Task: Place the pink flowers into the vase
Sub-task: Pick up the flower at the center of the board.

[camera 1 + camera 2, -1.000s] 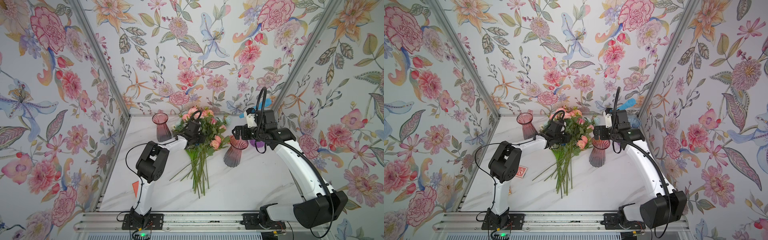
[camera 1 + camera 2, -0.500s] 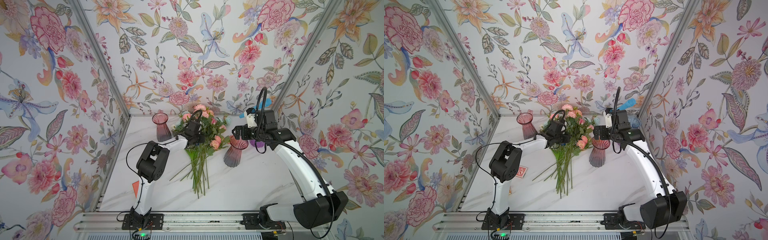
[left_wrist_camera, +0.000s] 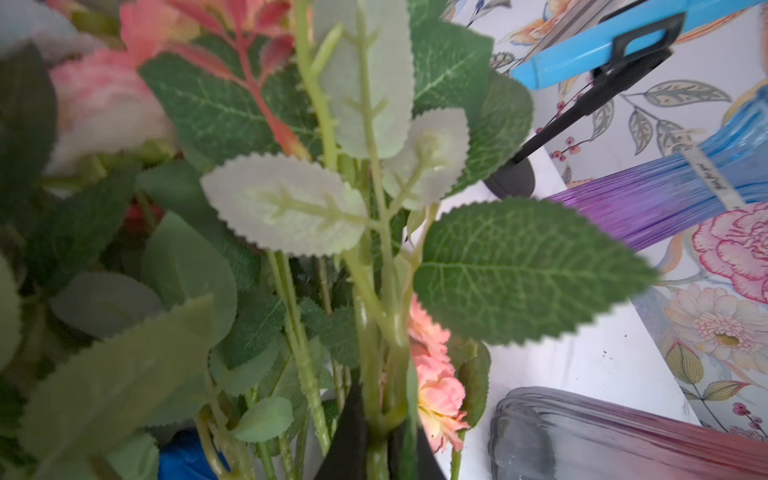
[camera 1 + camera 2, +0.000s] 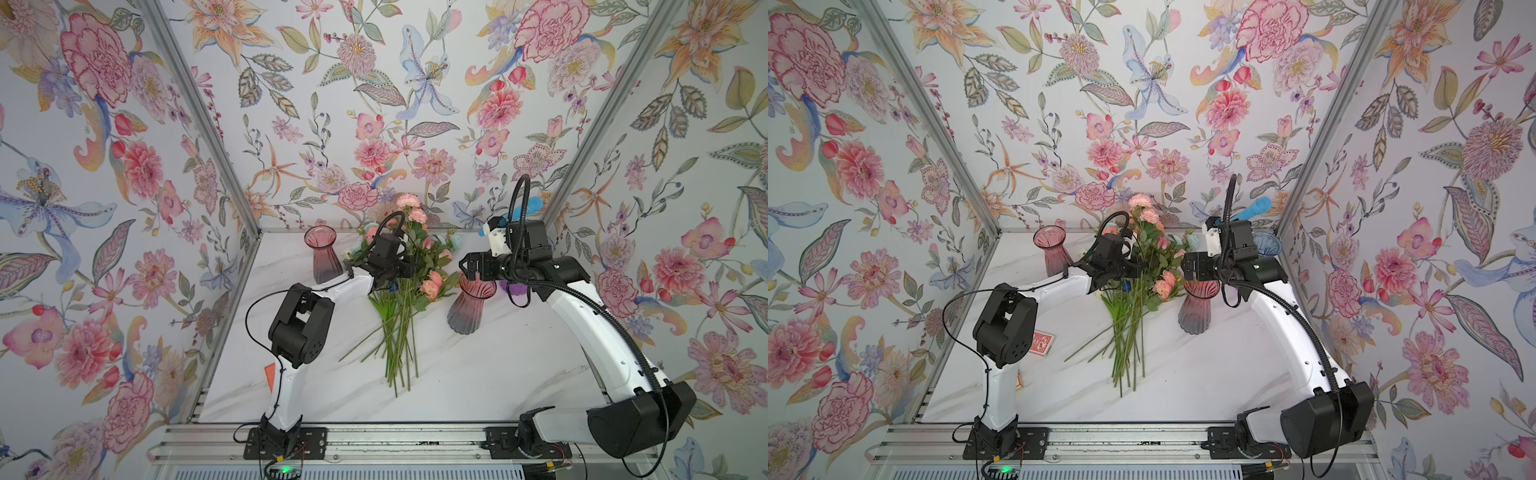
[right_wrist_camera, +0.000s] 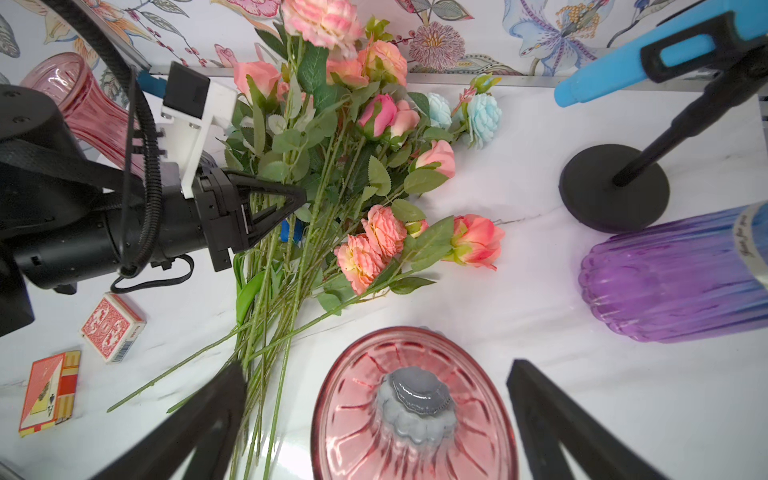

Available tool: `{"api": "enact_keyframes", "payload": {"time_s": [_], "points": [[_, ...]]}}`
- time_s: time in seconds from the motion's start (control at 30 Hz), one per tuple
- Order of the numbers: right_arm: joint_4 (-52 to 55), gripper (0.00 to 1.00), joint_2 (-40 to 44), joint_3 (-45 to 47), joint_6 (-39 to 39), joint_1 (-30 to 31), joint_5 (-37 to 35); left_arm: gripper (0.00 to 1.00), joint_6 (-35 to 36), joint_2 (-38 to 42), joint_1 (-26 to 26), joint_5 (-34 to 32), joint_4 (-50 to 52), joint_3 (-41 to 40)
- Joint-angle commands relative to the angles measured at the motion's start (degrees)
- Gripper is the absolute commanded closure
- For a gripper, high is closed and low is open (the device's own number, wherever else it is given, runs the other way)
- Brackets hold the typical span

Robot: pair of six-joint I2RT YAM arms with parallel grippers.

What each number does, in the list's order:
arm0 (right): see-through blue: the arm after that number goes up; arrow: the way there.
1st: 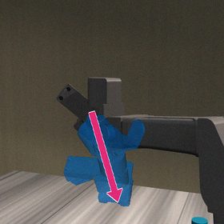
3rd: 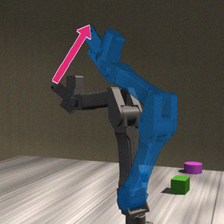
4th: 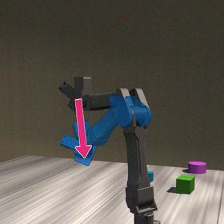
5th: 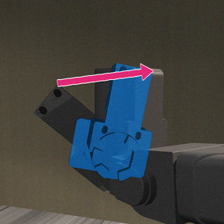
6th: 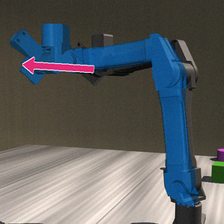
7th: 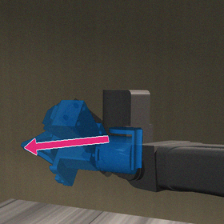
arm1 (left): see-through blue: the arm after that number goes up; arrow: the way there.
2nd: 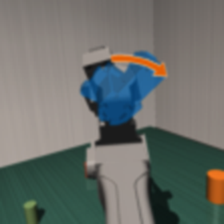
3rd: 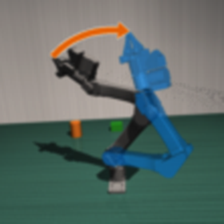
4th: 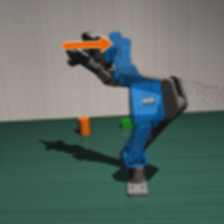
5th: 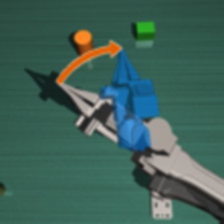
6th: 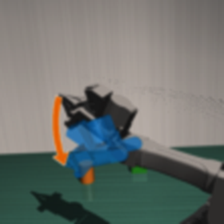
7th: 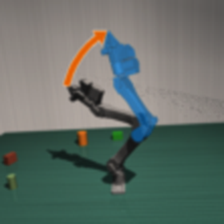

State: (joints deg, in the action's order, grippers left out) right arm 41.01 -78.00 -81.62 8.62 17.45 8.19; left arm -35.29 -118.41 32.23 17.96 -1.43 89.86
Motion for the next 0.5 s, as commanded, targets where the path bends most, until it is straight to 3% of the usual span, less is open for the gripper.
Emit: {"api": "enact_keyframes", "payload": {"time_s": [0.0, 0.33, 0.47], "points": [[-0.8, 0.01, -0.5, 0.2, 1.0, 1.3, 1.6, 1.0, 3.7, 4.7, -1.6, 0.5, -3.2, 3.6], [-1.0, 0.01, -3.8, -1.8, 2.9, 5.4, 3.1, 1.0, 10.0, 6.8, -4.6, -1.5, -9.5, 8.3], [-5.8, 0.01, -4.4, -2.3, 3.6, 7.1, 3.8, 1.0, 10.1, 7.3, -4.6, 0.1, -12.9, 11.5]]}}
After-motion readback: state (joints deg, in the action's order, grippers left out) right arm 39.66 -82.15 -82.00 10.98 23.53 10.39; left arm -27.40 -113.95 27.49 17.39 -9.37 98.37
